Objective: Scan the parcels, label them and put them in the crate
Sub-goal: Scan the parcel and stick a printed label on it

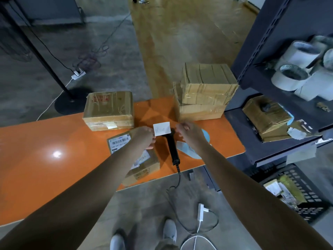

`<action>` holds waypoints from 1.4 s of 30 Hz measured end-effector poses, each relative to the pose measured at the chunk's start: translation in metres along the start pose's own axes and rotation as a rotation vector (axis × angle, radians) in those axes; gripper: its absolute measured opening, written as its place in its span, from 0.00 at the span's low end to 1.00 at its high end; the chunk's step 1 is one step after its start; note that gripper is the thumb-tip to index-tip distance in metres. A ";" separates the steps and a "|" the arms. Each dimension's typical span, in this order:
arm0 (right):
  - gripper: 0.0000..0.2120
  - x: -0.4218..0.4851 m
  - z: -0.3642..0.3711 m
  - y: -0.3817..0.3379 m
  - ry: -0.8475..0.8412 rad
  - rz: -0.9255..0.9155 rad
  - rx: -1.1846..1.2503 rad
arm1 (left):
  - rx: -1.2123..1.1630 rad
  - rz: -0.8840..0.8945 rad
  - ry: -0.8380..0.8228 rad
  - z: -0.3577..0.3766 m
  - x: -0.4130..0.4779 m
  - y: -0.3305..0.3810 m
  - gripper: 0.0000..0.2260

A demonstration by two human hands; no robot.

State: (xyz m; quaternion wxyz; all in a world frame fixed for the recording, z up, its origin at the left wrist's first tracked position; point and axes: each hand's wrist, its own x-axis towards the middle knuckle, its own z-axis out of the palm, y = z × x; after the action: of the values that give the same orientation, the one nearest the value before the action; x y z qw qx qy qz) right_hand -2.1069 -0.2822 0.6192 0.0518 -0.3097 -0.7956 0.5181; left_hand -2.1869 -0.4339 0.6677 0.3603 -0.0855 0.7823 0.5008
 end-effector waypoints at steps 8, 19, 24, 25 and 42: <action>0.05 -0.021 0.063 -0.062 -0.150 -0.083 0.011 | 0.057 0.095 0.015 -0.083 -0.004 -0.028 0.13; 0.09 -0.042 0.097 -0.061 -0.203 -0.019 -0.288 | -0.033 -0.046 -0.104 -0.117 -0.029 -0.066 0.10; 0.10 -0.047 0.094 -0.049 -0.192 -0.013 -0.448 | -0.143 -0.128 -0.179 -0.104 -0.027 -0.079 0.10; 0.11 -0.048 0.094 -0.048 -0.191 -0.010 -0.471 | -0.152 -0.143 -0.183 -0.101 -0.026 -0.080 0.10; 0.08 -0.050 0.106 -0.035 -0.114 -0.067 -0.641 | 0.812 0.487 0.038 -0.082 -0.005 -0.110 0.17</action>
State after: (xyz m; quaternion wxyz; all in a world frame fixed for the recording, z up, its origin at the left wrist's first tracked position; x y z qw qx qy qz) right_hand -2.1246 -0.4025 0.6124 -0.0759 -0.2546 -0.9296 0.2556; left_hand -2.1686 -0.5575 0.6111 0.2221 0.2391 0.9186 0.2228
